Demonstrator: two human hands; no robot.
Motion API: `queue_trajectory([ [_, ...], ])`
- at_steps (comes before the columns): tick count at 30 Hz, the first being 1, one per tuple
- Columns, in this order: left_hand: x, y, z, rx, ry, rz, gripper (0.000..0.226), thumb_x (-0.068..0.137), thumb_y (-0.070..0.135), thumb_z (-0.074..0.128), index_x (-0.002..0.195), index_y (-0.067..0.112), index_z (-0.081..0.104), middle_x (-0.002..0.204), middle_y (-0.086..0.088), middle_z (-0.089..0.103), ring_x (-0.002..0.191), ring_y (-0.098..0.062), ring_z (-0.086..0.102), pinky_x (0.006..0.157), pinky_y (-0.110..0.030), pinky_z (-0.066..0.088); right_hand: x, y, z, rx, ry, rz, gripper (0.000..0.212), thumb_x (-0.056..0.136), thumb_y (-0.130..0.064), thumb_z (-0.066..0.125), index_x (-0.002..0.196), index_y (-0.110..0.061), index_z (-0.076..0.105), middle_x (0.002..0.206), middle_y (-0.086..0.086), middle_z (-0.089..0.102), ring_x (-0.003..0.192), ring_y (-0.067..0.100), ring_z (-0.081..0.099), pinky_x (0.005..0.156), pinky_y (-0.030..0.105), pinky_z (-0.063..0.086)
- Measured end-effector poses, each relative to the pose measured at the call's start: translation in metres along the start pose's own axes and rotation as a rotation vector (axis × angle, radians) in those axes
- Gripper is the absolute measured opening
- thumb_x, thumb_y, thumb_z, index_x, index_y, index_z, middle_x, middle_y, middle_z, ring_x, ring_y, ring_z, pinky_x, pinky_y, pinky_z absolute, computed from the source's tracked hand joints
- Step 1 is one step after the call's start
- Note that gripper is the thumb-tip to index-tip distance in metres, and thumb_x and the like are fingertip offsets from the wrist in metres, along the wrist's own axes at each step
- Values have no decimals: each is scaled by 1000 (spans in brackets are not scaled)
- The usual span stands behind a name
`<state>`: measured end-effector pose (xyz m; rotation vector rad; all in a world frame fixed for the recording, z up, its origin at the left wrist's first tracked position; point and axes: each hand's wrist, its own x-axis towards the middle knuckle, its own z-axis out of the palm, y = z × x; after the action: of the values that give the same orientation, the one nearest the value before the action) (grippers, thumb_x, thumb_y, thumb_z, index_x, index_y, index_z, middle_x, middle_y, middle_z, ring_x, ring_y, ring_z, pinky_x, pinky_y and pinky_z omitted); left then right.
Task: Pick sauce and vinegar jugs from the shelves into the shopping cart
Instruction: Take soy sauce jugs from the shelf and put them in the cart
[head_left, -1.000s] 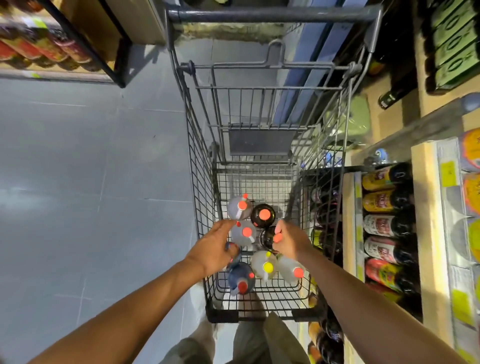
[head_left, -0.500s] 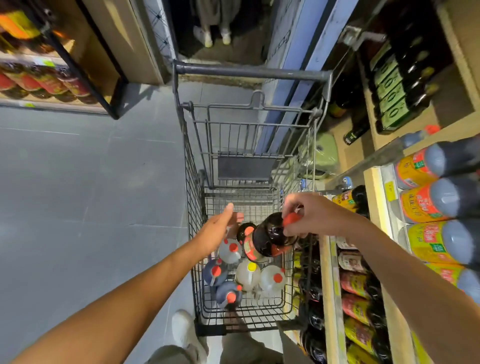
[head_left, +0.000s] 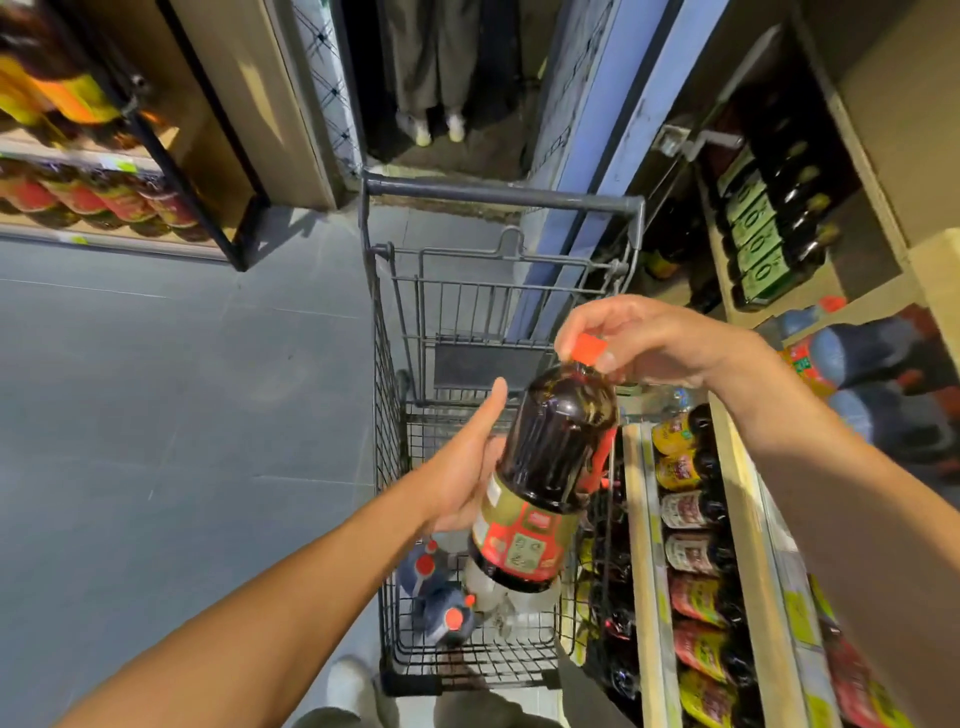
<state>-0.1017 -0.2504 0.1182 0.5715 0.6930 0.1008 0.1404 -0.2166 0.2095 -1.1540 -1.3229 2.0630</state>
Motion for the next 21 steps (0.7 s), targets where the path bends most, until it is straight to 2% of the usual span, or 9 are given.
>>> queue_trajectory([
  [4, -3, -11, 4, -8, 54, 95, 91, 87, 82, 32, 143, 14, 55, 140, -20, 60, 132, -37, 55, 116, -58, 35, 22, 22, -15, 71, 34, 106, 31, 73, -20, 77, 102, -11, 72, 91, 12, 51, 71, 17, 51, 70, 27, 46],
  [7, -9, -21, -3, -6, 125, 79, 108, 64, 87, 65, 142, 14, 55, 136, -20, 62, 127, -38, 60, 112, -59, 40, 34, 33, -20, 12, 43, 167, 48, 84, -36, 74, 124, -10, 67, 102, 17, 50, 89, 34, 38, 85, 39, 39],
  [8, -10, -25, -8, 2, 153, 66, 113, 57, 87, 70, 141, 14, 56, 133, -21, 64, 124, -39, 62, 110, -58, 43, 37, 37, -18, 3, 46, 183, 52, 91, -40, 66, 132, -9, 63, 104, 15, 51, 89, 34, 37, 86, 39, 40],
  [10, -15, -30, -16, 28, 198, 48, 109, 57, 86, 69, 137, 12, 57, 127, -21, 68, 119, -38, 65, 103, -52, 51, 43, 48, -13, 28, 83, 201, 55, 98, -46, 50, 138, -8, 57, 95, 4, 64, 67, 28, 41, 85, 37, 46],
  [12, -20, -33, -25, 34, 233, 58, 94, 69, 80, 61, 134, 12, 59, 123, -20, 70, 116, -37, 67, 102, -50, 52, 50, 74, -11, 42, 171, 231, 52, 97, -53, 48, 129, -15, 61, 100, -3, 69, 53, 14, 38, 84, 38, 49],
  [15, -29, -36, -41, -23, 296, 92, 69, 80, 66, 52, 123, 13, 64, 113, -18, 74, 103, -32, 73, 92, -45, 56, 62, 133, -8, -32, 380, 362, 49, 98, -58, 52, 128, -20, 63, 119, 2, 69, 50, 10, 35, 74, 30, 52],
  [18, -40, -38, -61, -68, 403, 121, 67, 81, 61, 47, 122, 12, 66, 111, -20, 75, 98, -32, 74, 89, -44, 57, 75, 196, 10, -159, 568, 507, 24, 101, -36, 60, 112, -15, 67, 96, 1, 69, 50, 10, 45, 56, 25, 45],
  [19, -45, -38, -66, -72, 438, 129, 67, 80, 62, 47, 122, 13, 66, 112, -21, 74, 97, -33, 74, 91, -46, 56, 80, 217, 17, -246, 564, 537, 13, 101, -28, 60, 101, -18, 67, 85, -1, 65, 54, 11, 50, 55, 23, 45],
  [21, -51, -40, -76, -103, 509, 156, 67, 78, 63, 48, 120, 15, 67, 111, -20, 75, 94, -32, 75, 88, -46, 57, 91, 254, 30, -440, 461, 625, 15, 98, -28, 60, 86, -21, 66, 78, -1, 62, 73, 17, 63, 65, 28, 49],
])
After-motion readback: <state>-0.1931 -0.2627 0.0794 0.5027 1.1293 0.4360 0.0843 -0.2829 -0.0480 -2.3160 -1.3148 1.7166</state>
